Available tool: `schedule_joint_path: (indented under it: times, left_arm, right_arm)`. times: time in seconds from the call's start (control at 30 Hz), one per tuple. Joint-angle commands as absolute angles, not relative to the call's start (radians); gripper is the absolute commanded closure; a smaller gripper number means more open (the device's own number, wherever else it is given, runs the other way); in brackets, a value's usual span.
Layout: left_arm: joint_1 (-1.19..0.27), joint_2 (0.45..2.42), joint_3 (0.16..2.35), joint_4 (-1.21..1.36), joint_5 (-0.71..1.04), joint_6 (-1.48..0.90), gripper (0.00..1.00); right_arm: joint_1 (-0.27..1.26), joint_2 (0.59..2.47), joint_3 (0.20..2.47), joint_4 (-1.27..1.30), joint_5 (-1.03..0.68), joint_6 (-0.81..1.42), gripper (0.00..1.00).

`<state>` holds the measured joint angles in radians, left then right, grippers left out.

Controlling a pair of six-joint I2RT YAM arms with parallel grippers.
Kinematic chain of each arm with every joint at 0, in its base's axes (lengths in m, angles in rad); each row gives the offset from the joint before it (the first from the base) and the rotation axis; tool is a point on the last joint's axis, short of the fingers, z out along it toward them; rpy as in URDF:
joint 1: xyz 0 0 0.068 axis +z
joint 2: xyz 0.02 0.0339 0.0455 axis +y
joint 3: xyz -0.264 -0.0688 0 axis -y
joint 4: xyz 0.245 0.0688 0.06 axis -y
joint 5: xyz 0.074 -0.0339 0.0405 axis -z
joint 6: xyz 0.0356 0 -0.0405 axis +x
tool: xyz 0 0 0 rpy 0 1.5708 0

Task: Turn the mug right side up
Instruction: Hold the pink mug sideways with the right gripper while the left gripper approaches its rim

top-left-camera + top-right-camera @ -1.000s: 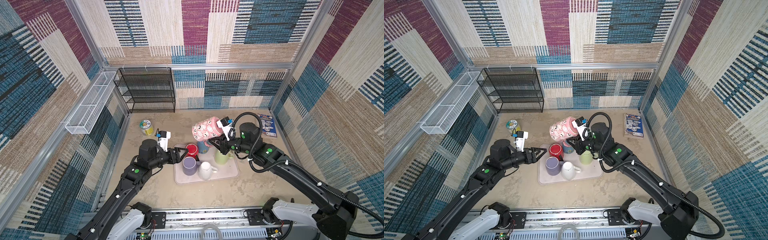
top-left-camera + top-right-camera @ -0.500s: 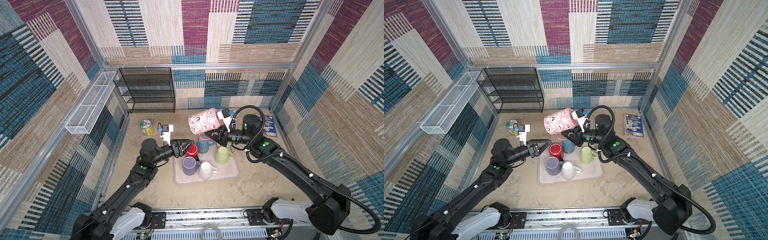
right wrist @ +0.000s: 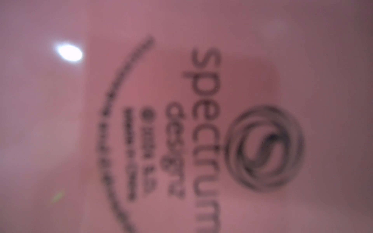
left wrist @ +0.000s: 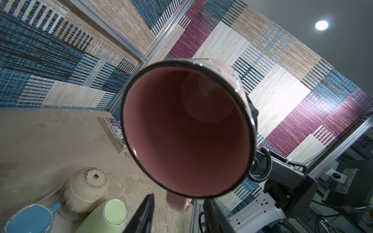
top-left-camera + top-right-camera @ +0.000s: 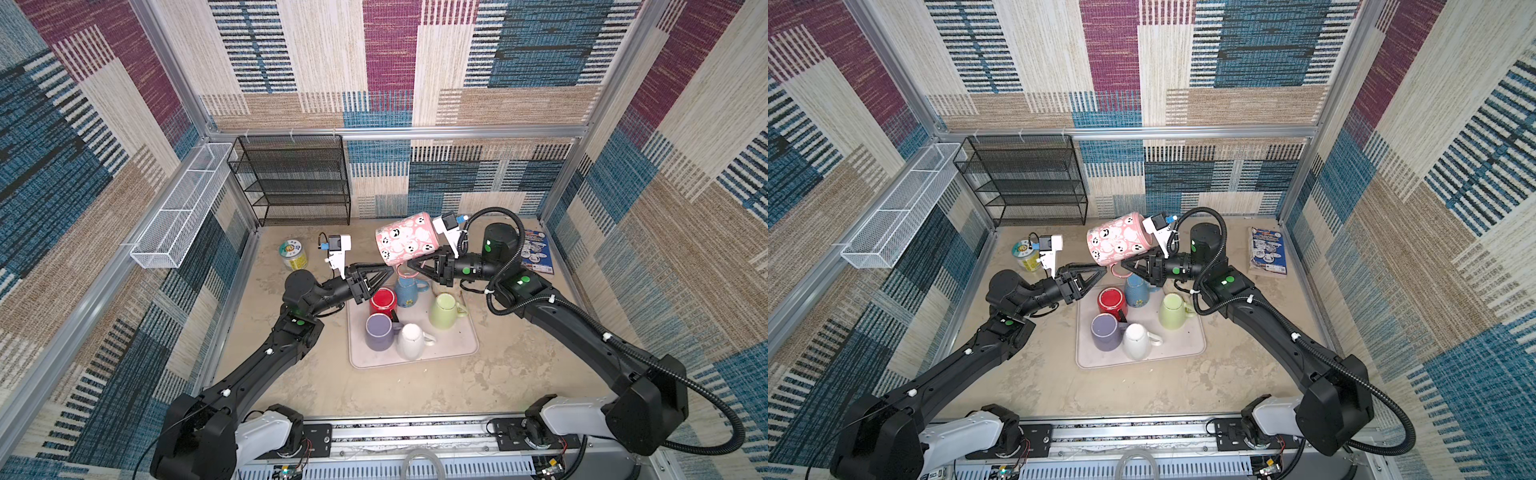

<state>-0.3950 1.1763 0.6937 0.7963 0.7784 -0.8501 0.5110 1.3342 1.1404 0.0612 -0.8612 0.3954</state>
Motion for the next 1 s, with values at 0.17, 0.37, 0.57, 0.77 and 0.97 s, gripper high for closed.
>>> schedule_joint_path:
  times: [0.17,0.37,0.57,0.77,0.97]
  left_arm:
    - [-0.404,1.236,0.731,0.893,0.795,-0.888,0.56]
    - [-0.416,1.259,0.758,0.885,0.799,-0.876,0.57]
    - [-0.427,1.279,0.784,0.884,0.791,-0.869,0.65]
    - [-0.431,1.287,0.796,0.876,0.782,-0.865,0.90]
    - [-0.434,1.285,0.787,0.871,0.763,-0.859,1.00]
  right_arm:
    - [0.512,1.356,1.156,0.219,-0.972,0.439,1.00]
    - [0.512,1.374,1.157,0.237,-0.995,0.452,1.00]
    - [0.512,1.390,1.146,0.270,-1.032,0.479,1.00]
    - [0.512,1.396,1.127,0.288,-1.046,0.490,1.00]
    - [0.512,1.408,1.123,0.287,-1.054,0.486,1.00]
